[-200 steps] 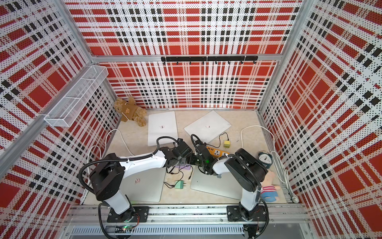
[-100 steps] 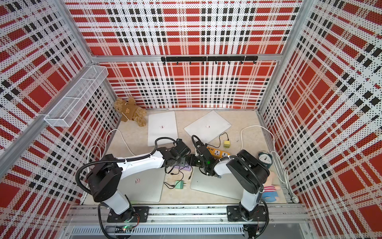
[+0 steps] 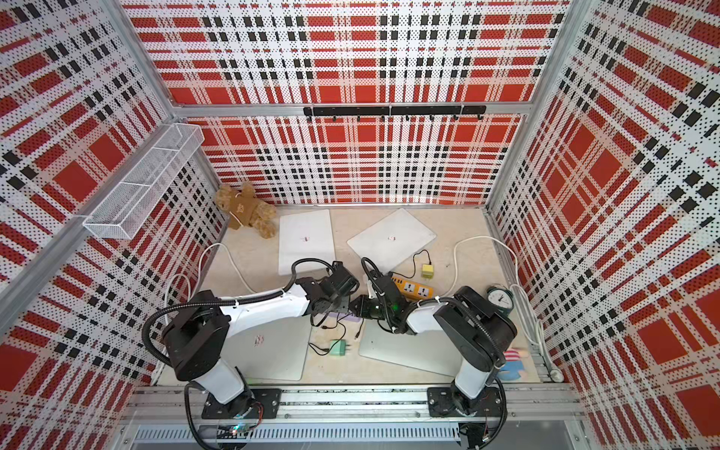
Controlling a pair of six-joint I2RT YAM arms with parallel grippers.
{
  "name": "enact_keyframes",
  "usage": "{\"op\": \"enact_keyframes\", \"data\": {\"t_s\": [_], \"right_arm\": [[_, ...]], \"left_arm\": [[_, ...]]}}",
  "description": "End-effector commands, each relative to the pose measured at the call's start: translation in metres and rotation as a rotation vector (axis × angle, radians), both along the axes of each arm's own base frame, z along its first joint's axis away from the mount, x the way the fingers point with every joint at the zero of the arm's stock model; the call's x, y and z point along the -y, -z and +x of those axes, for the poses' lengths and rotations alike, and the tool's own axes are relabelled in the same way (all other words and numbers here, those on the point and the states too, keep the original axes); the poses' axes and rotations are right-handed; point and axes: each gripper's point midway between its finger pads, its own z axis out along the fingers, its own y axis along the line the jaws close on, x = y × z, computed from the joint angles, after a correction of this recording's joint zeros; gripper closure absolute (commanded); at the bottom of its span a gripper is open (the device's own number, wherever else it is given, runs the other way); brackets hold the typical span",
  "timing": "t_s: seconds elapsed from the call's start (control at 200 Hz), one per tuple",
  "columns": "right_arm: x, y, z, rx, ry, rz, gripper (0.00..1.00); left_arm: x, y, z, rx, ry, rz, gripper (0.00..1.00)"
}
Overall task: Unplug the laptop charger
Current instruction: Remove the plug from the socket.
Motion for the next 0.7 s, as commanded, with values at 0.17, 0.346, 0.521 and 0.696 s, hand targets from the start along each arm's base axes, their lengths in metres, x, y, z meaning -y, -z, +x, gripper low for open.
{"op": "enact_keyframes", "data": {"t_s": [0.17,0.346,0.521,0.696], "right_arm": [[0.019,0.064,-0.027,-0.207,0.024,-0.128,1.0],[0.03,0.077,-0.032,-0.241,0.053,-0.183,1.0],[0.036,0.094,-0.038,-0.286,0.072,-0.196,1.0],[0.039,0.105,-0.043,-0.313,0.082,-0.199,1.0]], "left_arm": [[0.008,-0.019,0.011,0.079,-0.018,-0.064,0.63],[0.01,-0.024,0.011,0.104,-0.017,-0.053,0.7],[0.008,-0.031,0.011,0.148,-0.026,0.001,0.73],[0.006,-0.028,0.01,0.137,-0.025,0.012,0.73]]}}
